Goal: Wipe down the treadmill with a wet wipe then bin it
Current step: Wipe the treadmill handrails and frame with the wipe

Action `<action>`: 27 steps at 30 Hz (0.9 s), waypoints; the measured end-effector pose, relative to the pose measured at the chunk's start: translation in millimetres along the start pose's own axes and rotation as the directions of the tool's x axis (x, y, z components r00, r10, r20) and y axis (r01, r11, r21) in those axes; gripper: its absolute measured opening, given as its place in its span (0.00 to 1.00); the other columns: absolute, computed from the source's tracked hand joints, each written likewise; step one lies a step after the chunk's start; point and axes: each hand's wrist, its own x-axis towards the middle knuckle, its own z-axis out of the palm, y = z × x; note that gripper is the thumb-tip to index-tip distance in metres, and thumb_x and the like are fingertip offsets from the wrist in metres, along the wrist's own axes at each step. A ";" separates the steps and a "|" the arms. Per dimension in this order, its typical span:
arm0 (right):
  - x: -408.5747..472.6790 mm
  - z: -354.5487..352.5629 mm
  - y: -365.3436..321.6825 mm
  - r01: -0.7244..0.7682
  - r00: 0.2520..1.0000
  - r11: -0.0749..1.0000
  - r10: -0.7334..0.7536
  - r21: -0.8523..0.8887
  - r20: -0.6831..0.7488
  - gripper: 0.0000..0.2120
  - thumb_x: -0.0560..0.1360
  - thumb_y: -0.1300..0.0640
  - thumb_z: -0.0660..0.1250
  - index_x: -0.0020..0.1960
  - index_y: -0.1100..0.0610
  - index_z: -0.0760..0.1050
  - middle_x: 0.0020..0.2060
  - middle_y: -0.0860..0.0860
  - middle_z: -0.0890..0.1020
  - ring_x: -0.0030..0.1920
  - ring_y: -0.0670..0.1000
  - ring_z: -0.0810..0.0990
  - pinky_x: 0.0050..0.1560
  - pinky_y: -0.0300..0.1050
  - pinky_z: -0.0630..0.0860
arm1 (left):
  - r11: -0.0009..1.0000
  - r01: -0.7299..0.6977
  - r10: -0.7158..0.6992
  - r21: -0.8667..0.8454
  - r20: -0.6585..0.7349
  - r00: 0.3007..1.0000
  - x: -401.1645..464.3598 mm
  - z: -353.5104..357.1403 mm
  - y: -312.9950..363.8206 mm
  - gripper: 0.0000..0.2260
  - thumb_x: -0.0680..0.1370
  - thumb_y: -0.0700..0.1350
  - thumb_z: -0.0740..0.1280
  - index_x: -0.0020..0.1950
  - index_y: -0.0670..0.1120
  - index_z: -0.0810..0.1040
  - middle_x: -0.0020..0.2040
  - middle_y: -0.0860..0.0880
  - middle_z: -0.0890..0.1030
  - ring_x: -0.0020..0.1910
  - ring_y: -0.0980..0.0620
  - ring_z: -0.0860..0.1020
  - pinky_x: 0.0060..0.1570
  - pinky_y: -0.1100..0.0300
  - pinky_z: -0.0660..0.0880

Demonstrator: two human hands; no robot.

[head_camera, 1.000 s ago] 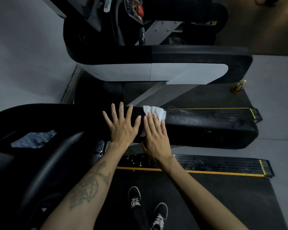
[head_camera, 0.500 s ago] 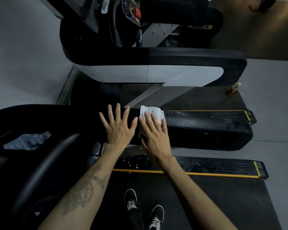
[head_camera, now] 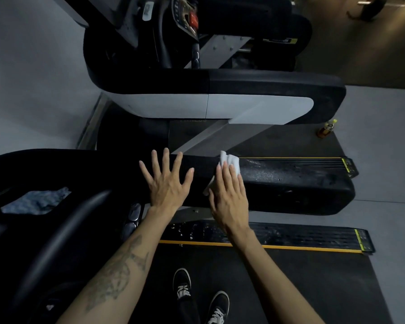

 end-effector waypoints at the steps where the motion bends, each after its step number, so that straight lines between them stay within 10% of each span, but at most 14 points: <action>1: -5.8 1.3 -5.5 -0.017 1.000 1.000 0.018 0.013 -0.017 0.34 0.83 0.48 0.59 0.83 0.62 0.52 0.82 0.60 0.53 0.83 0.56 0.48 0.82 0.55 0.52 | 1.000 0.001 -0.001 0.001 0.000 1.000 -0.1 0.1 -0.3 0.32 0.83 0.67 0.46 0.81 0.51 0.65 0.82 0.41 0.61 0.82 0.36 0.50 0.76 0.29 0.42; 21: 5.9 -4.0 0.0 -0.026 0.997 1.000 0.027 -0.009 0.075 0.35 0.83 0.44 0.52 0.83 0.60 0.49 0.83 0.57 0.50 0.83 0.54 0.45 0.82 0.55 0.45 | 1.000 -0.027 0.027 0.016 -0.015 1.000 -0.1 -2.7 -1.3 0.31 0.83 0.65 0.48 0.80 0.49 0.65 0.81 0.39 0.62 0.82 0.35 0.51 0.77 0.30 0.41; 27: 1.4 -3.4 -12.1 -0.084 0.995 0.992 0.078 0.091 0.067 0.36 0.82 0.41 0.52 0.83 0.61 0.51 0.83 0.58 0.51 0.83 0.57 0.46 0.82 0.57 0.47 | 0.985 -0.170 0.167 -0.026 -0.083 0.982 9.0 -3.5 8.1 0.25 0.83 0.56 0.53 0.73 0.43 0.75 0.75 0.38 0.71 0.77 0.37 0.67 0.77 0.37 0.59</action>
